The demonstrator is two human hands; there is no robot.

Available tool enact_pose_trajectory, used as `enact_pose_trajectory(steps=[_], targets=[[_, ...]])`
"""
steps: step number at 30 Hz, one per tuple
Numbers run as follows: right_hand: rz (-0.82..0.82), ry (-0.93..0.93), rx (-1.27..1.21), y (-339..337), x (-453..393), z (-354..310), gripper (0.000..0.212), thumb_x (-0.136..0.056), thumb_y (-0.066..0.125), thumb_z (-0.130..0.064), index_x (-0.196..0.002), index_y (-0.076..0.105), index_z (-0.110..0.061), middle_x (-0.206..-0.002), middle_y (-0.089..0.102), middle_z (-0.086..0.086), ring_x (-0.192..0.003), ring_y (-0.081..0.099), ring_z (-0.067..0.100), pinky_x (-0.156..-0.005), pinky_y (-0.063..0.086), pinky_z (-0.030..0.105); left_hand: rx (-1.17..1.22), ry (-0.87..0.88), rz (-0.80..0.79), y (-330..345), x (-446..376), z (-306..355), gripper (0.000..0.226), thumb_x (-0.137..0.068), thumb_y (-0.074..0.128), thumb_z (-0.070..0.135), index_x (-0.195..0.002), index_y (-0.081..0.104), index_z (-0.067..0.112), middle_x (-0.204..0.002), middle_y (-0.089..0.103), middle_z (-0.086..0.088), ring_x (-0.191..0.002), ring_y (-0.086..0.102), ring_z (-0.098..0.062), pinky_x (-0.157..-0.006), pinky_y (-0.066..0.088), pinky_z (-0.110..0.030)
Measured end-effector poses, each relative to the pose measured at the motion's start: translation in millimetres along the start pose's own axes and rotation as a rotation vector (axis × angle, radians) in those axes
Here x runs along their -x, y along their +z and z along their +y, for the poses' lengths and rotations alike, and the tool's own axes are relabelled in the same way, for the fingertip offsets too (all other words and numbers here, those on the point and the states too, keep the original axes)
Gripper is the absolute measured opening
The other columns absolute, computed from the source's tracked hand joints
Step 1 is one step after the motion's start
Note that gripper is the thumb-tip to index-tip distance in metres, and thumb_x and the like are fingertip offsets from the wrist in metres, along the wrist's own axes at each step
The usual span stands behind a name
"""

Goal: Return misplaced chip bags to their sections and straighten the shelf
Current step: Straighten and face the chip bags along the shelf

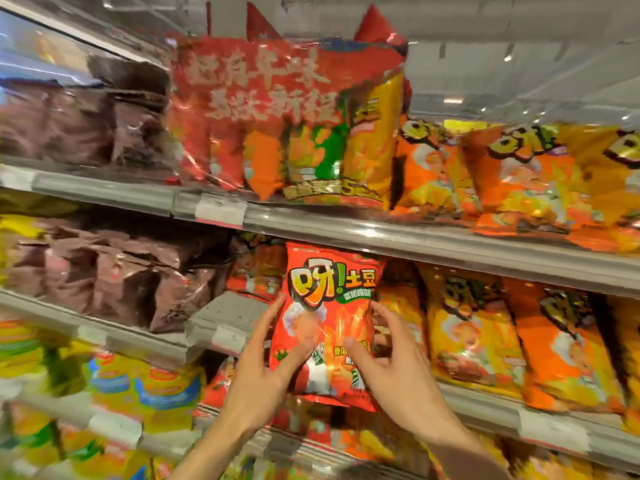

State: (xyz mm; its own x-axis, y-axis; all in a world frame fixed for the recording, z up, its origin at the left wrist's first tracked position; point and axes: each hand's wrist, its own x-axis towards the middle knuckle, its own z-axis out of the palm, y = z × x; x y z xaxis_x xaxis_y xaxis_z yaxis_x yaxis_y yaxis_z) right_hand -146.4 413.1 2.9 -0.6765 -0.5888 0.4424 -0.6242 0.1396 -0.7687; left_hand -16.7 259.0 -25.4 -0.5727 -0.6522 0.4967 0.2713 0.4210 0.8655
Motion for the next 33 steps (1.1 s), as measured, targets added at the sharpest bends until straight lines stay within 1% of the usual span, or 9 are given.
enact_pose_trajectory(steps=[3,6,7,12,17,20,27,31,33], targets=[[0.002,-0.02,0.014,54.5,-23.4,-17.8,0.066,-0.083,0.067,-0.056,-0.139,0.035,-0.044,-0.134,0.05,-0.019,-0.11,0.059,0.002,-0.088,0.056,0.034,-0.061,-0.006,-0.007,-51.1,-27.7,-15.5,0.073,-0.077,0.078,0.055,-0.141,0.042,0.053,-0.128,0.042,0.055,-0.124,0.039,0.025,-0.102,0.036,-0.014],[0.016,-0.03,0.062,100.4,-47.6,-34.6,0.067,-0.085,0.068,-0.051,-0.142,0.036,-0.035,-0.135,0.051,-0.012,-0.109,0.06,0.006,-0.095,0.051,0.034,-0.116,-0.023,0.027,-92.9,-53.6,-31.5,0.079,-0.073,0.074,0.058,-0.144,0.043,0.046,-0.141,0.048,0.034,-0.131,0.044,0.01,-0.113,0.039,-0.034],[0.02,-0.037,0.07,114.4,-55.6,-39.1,0.066,-0.086,0.067,-0.05,-0.141,0.036,-0.033,-0.136,0.052,-0.011,-0.111,0.06,0.009,-0.097,0.05,0.034,-0.131,-0.017,0.036,-104.4,-61.4,-34.3,0.079,-0.073,0.074,0.057,-0.144,0.044,0.044,-0.144,0.048,0.028,-0.133,0.044,0.007,-0.114,0.038,-0.036],[-0.012,-0.054,0.132,163.8,-90.0,-54.4,0.075,-0.091,0.06,-0.051,-0.15,0.019,-0.029,-0.148,0.046,0.0,-0.126,0.054,0.019,-0.105,0.044,0.038,-0.176,0.013,0.003,-139.6,-102.8,-43.6,0.073,-0.08,0.078,0.04,-0.144,0.043,0.039,-0.143,0.051,0.017,-0.127,0.044,0.015,-0.112,0.036,-0.025],[-0.059,-0.049,0.201,177.4,-109.0,-64.0,0.079,-0.097,0.053,-0.048,-0.155,0.003,-0.031,-0.153,0.037,0.009,-0.138,0.042,0.025,-0.108,0.04,0.038,-0.267,0.01,-0.043,-154.0,-138.6,-57.2,0.075,-0.088,0.072,0.038,-0.152,0.034,0.04,-0.15,0.043,0.015,-0.138,0.041,-0.003,-0.115,0.037,-0.039],[-0.091,-0.08,0.26,178.1,-116.4,-63.7,0.075,-0.098,0.051,-0.048,-0.156,0.008,-0.026,-0.152,0.037,0.009,-0.138,0.04,0.025,-0.108,0.038,0.036,-0.302,0.018,-0.073,-152.2,-148.3,-62.8,0.072,-0.093,0.067,0.036,-0.153,0.029,0.041,-0.152,0.038,0.015,-0.14,0.036,-0.005,-0.116,0.035,-0.039],[-0.074,-0.099,0.433,180.6,-129.7,-60.2,0.074,-0.099,0.043,-0.054,-0.156,0.012,-0.02,-0.142,0.045,0.013,-0.131,0.045,0.029,-0.103,0.043,0.039,-0.325,0.004,-0.088,-145.6,-161.0,-76.5,0.068,-0.097,0.061,0.033,-0.155,0.025,0.038,-0.152,0.033,0.014,-0.136,0.029,0.002,-0.114,0.028,-0.029],[-0.069,-0.145,0.562,176.8,-140.5,-61.7,0.068,-0.1,0.045,-0.048,-0.154,0.021,-0.014,-0.145,0.045,0.015,-0.132,0.045,0.031,-0.107,0.04,0.038,-0.347,0.01,-0.084,-138.9,-162.8,-88.5,0.067,-0.097,0.059,0.039,-0.156,0.025,0.034,-0.152,0.035,0.014,-0.141,0.028,-0.001,-0.117,0.027,-0.032],[-0.101,-0.193,0.665,179.0,-140.8,-61.5,0.064,-0.101,0.043,-0.045,-0.153,0.024,-0.011,-0.148,0.042,0.015,-0.136,0.041,0.032,-0.111,0.035,0.038,-0.39,0.002,-0.094,-139.5,-160.1,-99.1,0.068,-0.097,0.054,0.05,-0.156,0.023,0.036,-0.155,0.037,0.012,-0.143,0.03,-0.004,-0.119,0.03,-0.039]])
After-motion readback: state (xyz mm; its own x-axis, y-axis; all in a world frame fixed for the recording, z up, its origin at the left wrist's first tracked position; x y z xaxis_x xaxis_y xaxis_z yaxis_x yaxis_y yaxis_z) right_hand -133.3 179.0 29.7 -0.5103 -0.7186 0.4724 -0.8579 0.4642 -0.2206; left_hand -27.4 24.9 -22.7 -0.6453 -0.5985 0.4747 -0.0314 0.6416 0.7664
